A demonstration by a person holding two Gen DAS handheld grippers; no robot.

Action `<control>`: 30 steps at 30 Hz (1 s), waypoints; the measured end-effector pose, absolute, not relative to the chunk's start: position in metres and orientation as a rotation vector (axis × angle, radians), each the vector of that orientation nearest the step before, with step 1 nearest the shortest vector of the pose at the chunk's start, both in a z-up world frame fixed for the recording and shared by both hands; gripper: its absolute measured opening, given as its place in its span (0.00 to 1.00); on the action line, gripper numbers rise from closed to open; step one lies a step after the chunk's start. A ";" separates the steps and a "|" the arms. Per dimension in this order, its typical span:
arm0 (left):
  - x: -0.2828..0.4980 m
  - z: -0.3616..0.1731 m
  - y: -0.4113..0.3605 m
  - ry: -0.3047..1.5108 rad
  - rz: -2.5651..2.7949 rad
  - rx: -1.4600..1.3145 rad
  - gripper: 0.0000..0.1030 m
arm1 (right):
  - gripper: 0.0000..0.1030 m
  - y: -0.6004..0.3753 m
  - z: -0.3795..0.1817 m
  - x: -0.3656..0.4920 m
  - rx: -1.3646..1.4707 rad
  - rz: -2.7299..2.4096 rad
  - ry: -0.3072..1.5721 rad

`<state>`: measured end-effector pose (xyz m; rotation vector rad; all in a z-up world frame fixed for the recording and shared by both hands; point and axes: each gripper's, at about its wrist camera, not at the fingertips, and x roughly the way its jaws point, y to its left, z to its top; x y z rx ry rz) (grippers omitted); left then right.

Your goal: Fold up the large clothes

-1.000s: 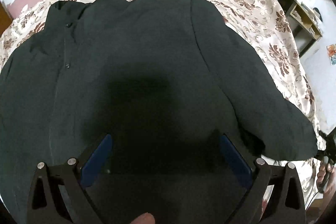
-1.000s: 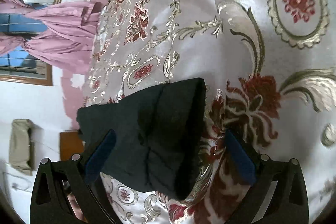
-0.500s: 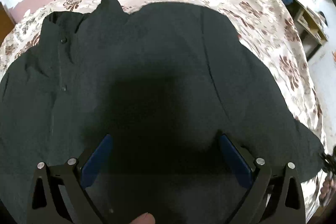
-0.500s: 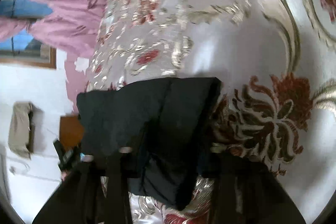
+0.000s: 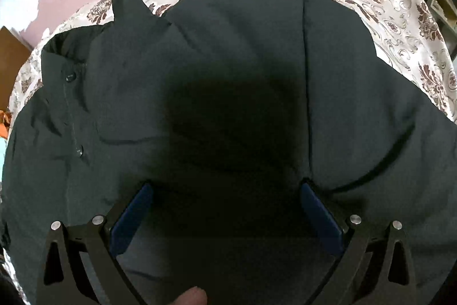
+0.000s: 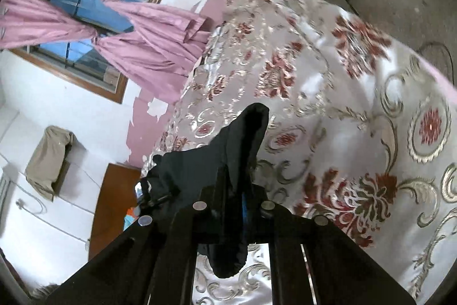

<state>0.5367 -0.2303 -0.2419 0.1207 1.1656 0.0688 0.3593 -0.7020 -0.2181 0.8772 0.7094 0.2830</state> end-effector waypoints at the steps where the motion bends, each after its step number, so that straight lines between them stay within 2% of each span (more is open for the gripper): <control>1: 0.535 -0.241 -0.230 1.160 0.066 0.123 1.00 | 0.07 -0.705 -0.209 0.356 0.868 0.286 0.701; 4: 0.531 -0.236 -0.228 1.144 0.060 0.114 1.00 | 0.07 -0.699 -0.180 0.351 0.837 0.311 0.675; 8: 0.523 -0.229 -0.223 1.125 0.033 0.103 1.00 | 0.07 -0.664 -0.112 0.354 0.777 0.366 0.635; 13: 0.523 -0.236 -0.224 1.134 0.005 0.129 1.00 | 0.07 -0.592 -0.023 0.367 0.682 0.461 0.580; 19: 0.517 -0.233 -0.193 1.157 -0.013 -0.031 1.00 | 0.07 -0.486 0.056 0.384 0.539 0.560 0.607; 25: 0.454 -0.216 -0.081 1.128 -0.023 -0.217 1.00 | 0.07 -0.353 0.099 0.420 0.430 0.691 0.664; 30: 0.368 -0.187 0.056 1.048 0.045 -0.362 1.00 | 0.07 -0.224 0.083 0.455 0.370 0.806 0.751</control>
